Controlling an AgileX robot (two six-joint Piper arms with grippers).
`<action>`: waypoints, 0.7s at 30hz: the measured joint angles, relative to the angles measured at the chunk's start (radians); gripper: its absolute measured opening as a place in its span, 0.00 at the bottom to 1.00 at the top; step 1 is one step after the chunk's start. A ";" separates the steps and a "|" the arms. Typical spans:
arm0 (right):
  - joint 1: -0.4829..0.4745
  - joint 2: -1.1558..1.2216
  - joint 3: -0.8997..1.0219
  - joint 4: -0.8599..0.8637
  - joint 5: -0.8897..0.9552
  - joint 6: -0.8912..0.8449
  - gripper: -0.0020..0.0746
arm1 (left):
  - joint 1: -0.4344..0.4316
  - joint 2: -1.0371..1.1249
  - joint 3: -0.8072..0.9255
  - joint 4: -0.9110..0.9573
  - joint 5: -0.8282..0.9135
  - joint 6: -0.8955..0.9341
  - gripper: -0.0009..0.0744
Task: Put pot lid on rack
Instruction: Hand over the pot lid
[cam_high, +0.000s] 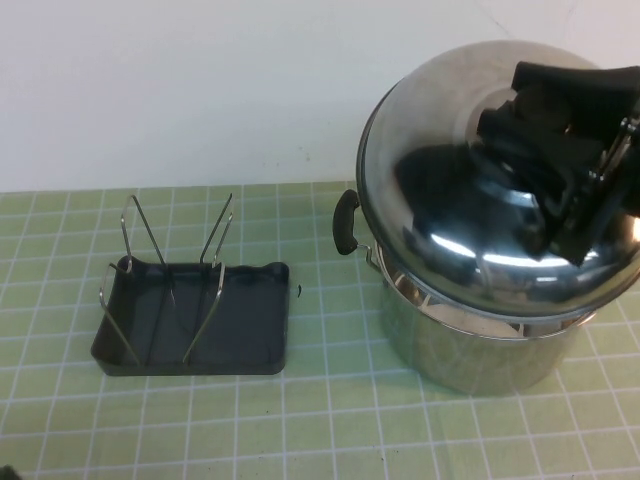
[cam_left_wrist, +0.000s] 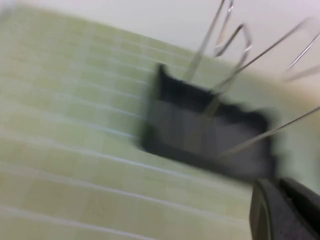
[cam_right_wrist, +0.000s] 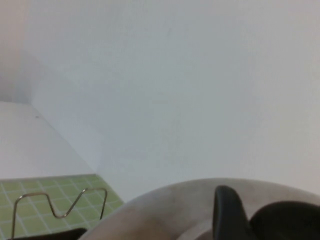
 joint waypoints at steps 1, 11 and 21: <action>0.000 -0.009 0.000 -0.030 0.002 0.007 0.46 | 0.000 0.000 0.002 -0.096 -0.007 -0.052 0.01; 0.000 -0.014 0.000 -0.160 0.017 0.075 0.46 | 0.000 0.000 0.002 -0.735 -0.185 -0.237 0.01; 0.000 -0.014 0.000 -0.164 0.017 0.081 0.46 | 0.000 0.072 -0.143 -0.958 0.104 0.274 0.01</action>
